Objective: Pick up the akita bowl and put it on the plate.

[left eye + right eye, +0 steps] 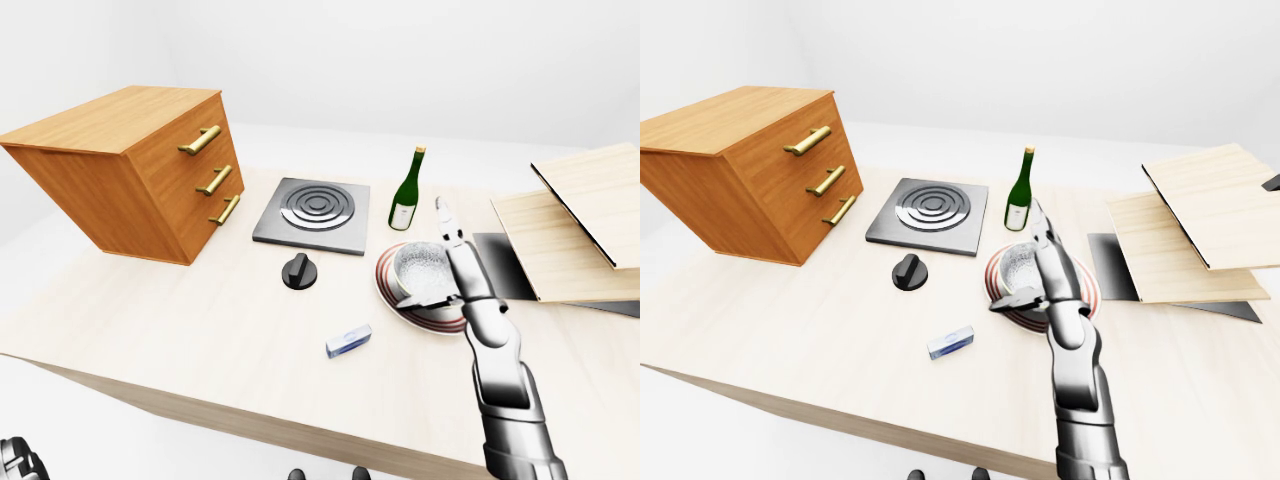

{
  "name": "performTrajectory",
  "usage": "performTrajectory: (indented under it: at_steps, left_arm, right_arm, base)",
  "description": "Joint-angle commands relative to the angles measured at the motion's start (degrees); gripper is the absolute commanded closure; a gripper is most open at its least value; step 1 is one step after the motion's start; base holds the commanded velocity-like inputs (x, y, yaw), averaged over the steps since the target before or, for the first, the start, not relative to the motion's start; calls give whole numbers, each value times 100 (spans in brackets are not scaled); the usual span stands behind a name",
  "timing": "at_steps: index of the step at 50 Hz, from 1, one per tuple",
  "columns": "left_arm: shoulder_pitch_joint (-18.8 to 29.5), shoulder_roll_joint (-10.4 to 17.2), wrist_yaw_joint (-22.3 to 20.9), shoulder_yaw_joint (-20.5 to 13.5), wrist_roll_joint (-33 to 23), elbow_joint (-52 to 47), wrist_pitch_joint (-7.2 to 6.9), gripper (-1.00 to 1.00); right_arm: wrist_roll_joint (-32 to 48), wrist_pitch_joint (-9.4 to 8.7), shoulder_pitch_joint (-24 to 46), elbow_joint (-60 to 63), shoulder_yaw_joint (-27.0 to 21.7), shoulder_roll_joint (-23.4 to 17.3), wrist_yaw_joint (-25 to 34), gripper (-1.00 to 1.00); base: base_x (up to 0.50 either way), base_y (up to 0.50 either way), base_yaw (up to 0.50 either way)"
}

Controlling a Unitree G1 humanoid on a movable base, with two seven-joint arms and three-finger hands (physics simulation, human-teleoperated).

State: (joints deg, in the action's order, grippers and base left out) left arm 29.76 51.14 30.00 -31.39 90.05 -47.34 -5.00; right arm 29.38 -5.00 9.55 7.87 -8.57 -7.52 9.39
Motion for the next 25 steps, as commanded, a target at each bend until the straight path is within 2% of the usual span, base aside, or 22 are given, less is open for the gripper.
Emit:
performTrajectory:
  at_steps: [1,5,9,15,16,18,20,25]
  left_arm:
    - [-11,16,0,-11,26,-18,0,-100]
    - [-19,18,0,-19,26,-20,0,-100]
    - [-17,28,0,-21,34,-10,0,-100]
    - [-22,42,0,-34,44,-8,0,-100]
    - [-23,47,0,-40,53,-13,0,-100]
    - [-37,36,0,-35,37,-17,0,-100]
    - [-33,35,0,-36,34,-3,0,-100]
    - [-44,46,0,-55,49,-5,0,-100]
  right_arm:
    - [-1469,0,21,566,-5,26,242,-100]
    - [-1733,0,17,575,-24,36,223,-100]
    - [-2430,0,60,679,-176,124,243,-100]
    - [-3709,0,145,808,-439,184,52,-100]
    - [-4193,0,201,854,-607,269,6,-100]
    - [-4660,0,204,873,-647,221,-120,-100]
    - [-4874,0,178,846,-591,129,-216,-100]
    - [-4784,0,100,619,-355,-5,-311,-100]
  base:
    - [0,0,0]
    - [0,0,0]
    - [0,0,0]
    - [0,0,0]
    - [0,0,0]
    - [0,0,0]
    - [0,0,0]
    - [0,0,0]
